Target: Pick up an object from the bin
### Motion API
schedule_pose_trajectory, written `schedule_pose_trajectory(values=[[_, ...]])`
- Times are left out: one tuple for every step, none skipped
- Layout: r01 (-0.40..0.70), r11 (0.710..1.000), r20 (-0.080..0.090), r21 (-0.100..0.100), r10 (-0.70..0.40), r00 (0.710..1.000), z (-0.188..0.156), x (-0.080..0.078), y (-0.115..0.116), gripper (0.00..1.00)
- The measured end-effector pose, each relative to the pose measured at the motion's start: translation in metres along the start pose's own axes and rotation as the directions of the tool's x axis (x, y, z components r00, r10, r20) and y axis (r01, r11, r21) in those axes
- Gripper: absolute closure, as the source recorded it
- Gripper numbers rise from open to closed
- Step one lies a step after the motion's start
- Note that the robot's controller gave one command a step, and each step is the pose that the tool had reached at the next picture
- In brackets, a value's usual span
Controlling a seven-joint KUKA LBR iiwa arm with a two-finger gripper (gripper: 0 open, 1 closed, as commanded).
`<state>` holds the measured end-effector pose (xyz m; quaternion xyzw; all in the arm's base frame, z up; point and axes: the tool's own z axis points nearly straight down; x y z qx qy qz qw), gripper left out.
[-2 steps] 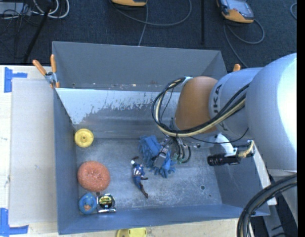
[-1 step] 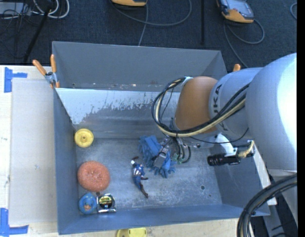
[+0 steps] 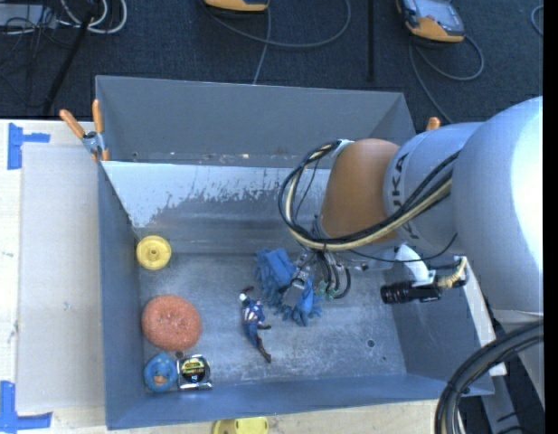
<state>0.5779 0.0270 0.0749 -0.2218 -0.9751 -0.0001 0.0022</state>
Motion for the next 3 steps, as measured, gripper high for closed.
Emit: schedule_pose_trajectory(values=[[0.001,1.000,-0.005,0.003,-0.001,1.000,-0.019,0.002,-0.001,1.00],[0.001,1.000,0.000,0.001,-0.001,1.000,-0.043,0.001,-0.001,1.00],[0.001,1.000,0.002,0.000,-0.001,1.000,-0.062,0.000,-0.001,1.00]])
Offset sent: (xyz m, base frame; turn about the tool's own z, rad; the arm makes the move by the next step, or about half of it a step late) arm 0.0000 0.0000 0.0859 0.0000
